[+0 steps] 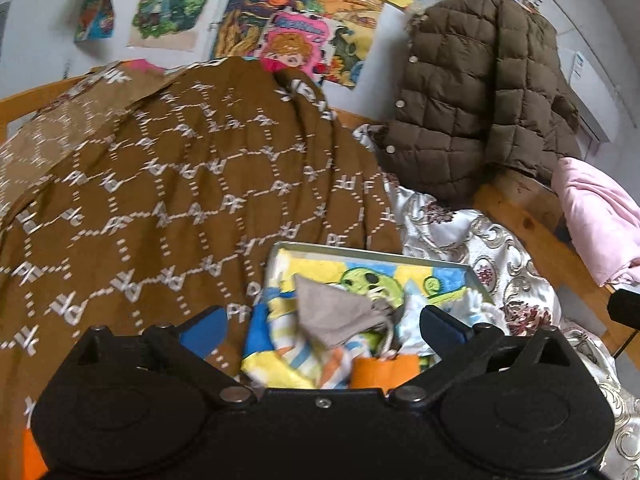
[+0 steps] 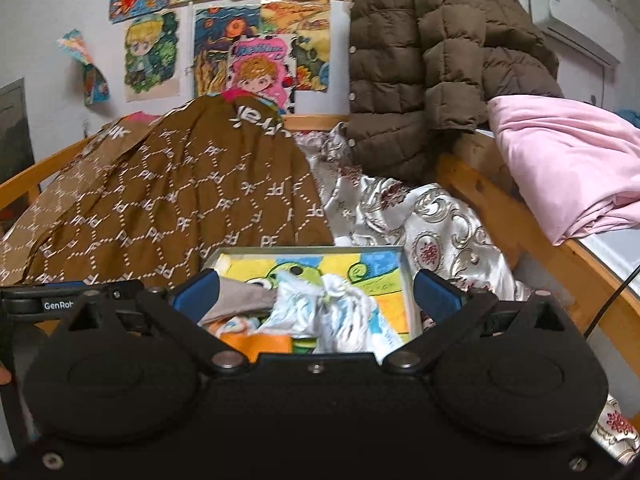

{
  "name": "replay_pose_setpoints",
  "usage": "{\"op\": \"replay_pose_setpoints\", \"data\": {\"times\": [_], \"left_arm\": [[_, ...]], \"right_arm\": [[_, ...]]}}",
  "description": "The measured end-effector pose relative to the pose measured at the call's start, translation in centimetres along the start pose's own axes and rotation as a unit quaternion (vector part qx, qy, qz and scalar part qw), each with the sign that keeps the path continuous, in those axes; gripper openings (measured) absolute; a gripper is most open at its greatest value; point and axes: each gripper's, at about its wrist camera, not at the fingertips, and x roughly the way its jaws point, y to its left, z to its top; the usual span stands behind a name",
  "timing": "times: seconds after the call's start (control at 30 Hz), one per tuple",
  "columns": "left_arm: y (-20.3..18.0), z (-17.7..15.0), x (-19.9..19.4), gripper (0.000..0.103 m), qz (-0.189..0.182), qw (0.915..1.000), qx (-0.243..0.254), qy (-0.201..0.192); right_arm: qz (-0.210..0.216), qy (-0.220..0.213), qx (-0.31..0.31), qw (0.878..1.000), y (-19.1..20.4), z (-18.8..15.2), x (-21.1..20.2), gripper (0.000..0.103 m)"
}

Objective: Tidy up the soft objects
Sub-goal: 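Move both tools back over the pile of soft items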

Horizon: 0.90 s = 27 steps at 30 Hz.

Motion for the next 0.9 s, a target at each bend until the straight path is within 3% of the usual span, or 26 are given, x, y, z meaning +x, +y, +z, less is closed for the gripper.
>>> {"op": "replay_pose_setpoints", "data": {"times": [0.27, 0.9], "left_arm": [[2.9, -2.3, -1.8, 0.102, 0.021, 0.9981, -0.051, 0.027], [5.3, -8.3, -5.1, 0.102, 0.007, 0.9988, 0.001, 0.049]], "right_arm": [[0.027, 0.021, -0.021, 0.999, 2.4, -1.3, -1.5, 0.103], [0.064, 0.062, -0.078, 0.993, 5.8, -5.4, -4.8, 0.102]]}}
